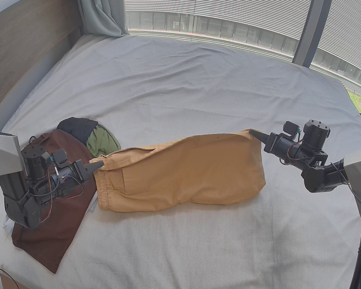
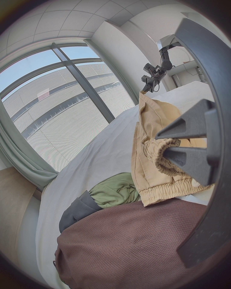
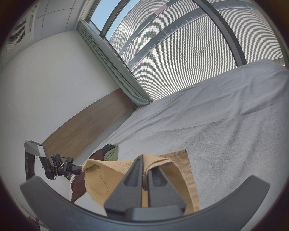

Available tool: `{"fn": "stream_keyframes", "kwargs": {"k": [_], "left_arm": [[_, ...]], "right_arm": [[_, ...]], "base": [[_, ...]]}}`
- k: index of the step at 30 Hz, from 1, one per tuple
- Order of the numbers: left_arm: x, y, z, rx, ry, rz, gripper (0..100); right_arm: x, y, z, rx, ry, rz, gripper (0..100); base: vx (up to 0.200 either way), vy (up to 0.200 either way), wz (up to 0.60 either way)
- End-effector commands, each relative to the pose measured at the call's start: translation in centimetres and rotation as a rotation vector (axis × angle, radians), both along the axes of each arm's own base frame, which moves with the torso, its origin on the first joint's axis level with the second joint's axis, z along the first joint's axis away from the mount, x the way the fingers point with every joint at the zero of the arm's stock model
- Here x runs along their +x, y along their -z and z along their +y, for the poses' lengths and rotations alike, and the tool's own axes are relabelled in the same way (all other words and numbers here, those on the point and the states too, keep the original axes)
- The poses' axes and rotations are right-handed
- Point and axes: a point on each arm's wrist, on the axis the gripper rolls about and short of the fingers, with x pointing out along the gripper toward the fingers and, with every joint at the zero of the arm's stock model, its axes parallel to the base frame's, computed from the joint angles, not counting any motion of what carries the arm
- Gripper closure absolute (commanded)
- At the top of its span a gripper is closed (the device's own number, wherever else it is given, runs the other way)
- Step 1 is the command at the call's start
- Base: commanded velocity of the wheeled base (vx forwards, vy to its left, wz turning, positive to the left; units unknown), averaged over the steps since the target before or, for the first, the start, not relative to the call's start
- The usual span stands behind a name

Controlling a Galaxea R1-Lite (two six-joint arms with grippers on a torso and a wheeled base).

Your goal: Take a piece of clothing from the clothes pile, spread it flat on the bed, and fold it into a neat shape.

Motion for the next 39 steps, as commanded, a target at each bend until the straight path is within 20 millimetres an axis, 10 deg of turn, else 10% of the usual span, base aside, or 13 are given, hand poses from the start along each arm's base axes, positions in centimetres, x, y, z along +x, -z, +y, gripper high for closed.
{"fn": "stream_keyframes", "kwargs": {"k": [1, 16, 17, 18, 39], "left_arm": [[0.4, 0.7, 0.3, 0.0, -0.01, 0.012, 100], [1.1, 1.1, 0.8, 0.0, -0.027, 0.005, 100], [1.1, 1.1, 0.8, 0.0, -0.027, 0.005, 100], [1.1, 1.1, 0.8, 0.0, -0.027, 0.005, 0], [1.4, 0.5, 1.3, 0.002, -0.05, -0.021, 0]], "right_arm": [[1.3, 2.1, 0.7, -0.002, -0.006, 0.017, 100], [2.9, 2.7, 1.2, 0.0, 0.008, -0.007, 100], [2.9, 2.7, 1.2, 0.0, 0.008, -0.007, 0], [2.9, 2.7, 1.2, 0.0, 0.008, -0.007, 0], [-0.1, 2.3, 2.9, -0.004, 0.006, 0.05, 0]], "base": [[0.0, 0.0, 0.0], [0.0, 0.0, 0.0], [0.0, 0.0, 0.0], [0.0, 0.0, 0.0], [0.0, 0.0, 0.0]]}}
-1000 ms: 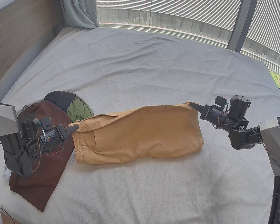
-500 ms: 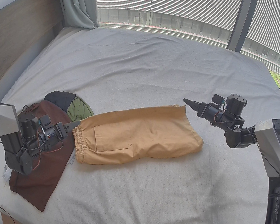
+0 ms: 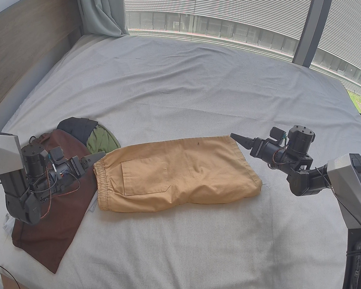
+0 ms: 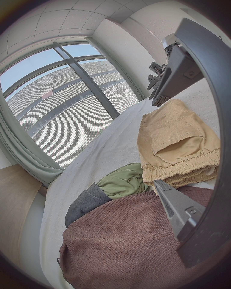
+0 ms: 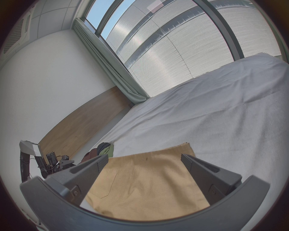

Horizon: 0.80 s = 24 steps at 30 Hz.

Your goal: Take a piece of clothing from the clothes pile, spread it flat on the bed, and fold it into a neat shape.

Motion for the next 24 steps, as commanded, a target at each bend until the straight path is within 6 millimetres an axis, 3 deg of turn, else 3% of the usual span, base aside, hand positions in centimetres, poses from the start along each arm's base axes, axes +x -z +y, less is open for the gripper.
{"fn": "stream_keyframes", "kwargs": {"k": [1, 10, 15, 24], "left_arm": [[-0.1, -0.1, -0.2, 0.001, 0.006, -0.001, 0], [-0.6, -0.6, -0.6, 0.007, 0.018, -0.01, 0], [-0.8, -0.6, -1.2, 0.009, 0.033, -0.002, 0], [-1.1, -0.3, -1.6, 0.018, 0.05, 0.005, 0]], "right_arm": [[-2.3, -0.8, 0.5, -0.005, -0.018, 0.017, 0], [-5.0, 0.7, -0.4, -0.013, -0.01, 0.071, 0], [-6.0, 2.5, -2.0, -0.015, 0.019, 0.097, 0], [-8.6, 5.0, -2.3, -0.021, 0.021, 0.146, 0]], "base": [[0.0, 0.0, 0.0], [0.0, 0.0, 0.0], [0.0, 0.0, 0.0], [0.0, 0.0, 0.0]]}}
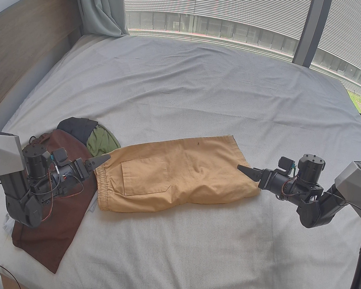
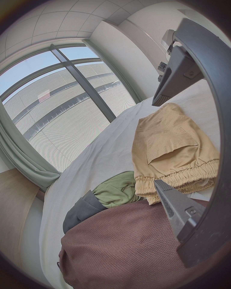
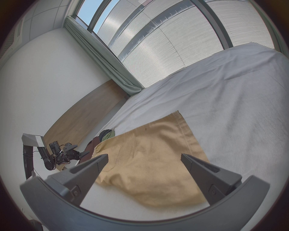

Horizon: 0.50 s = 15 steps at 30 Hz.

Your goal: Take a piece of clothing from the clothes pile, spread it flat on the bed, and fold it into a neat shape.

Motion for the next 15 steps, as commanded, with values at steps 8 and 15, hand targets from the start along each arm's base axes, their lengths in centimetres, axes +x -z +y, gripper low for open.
{"fn": "stream_keyframes", "kwargs": {"k": [8, 15], "left_arm": [[-0.3, 0.3, -0.7, 0.04, 0.028, -0.007, 0], [-0.5, 0.5, -0.9, 0.044, 0.035, -0.002, 0]], "right_arm": [[-2.8, 2.7, 0.0, -0.018, 0.008, 0.092, 0], [-3.6, 3.5, 0.4, -0.02, -0.002, 0.103, 0]], "base": [[0.0, 0.0, 0.0], [0.0, 0.0, 0.0]]}}
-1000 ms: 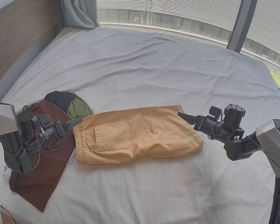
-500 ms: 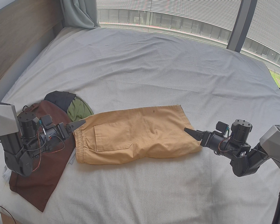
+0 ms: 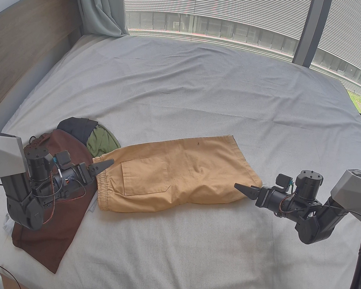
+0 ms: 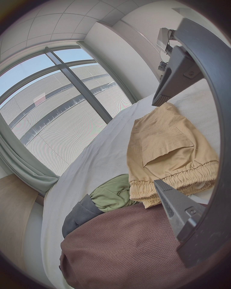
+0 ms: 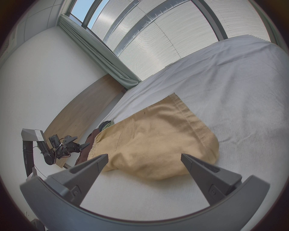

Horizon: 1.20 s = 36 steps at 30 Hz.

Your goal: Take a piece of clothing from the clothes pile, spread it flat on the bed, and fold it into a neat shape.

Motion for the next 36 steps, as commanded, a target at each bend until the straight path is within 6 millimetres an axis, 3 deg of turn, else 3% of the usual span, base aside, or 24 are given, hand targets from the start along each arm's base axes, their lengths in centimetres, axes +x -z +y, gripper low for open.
{"fn": "stream_keyframes", "kwargs": {"k": [1, 24, 36], "left_arm": [[-0.1, 0.2, -0.2, 0.001, 0.007, 0.006, 0], [-0.1, 0.2, -0.3, 0.013, 0.01, 0.0, 0], [-0.1, 0.1, -0.3, 0.013, 0.01, -0.005, 0]], "right_arm": [[-0.5, 0.7, 0.3, -0.006, -0.008, 0.028, 0], [-0.9, 4.6, 2.1, -0.031, -0.02, 0.126, 0], [1.1, 5.5, 6.1, 0.044, -0.007, 0.139, 0]], "base": [[0.0, 0.0, 0.0], [0.0, 0.0, 0.0], [0.0, 0.0, 0.0]]}}
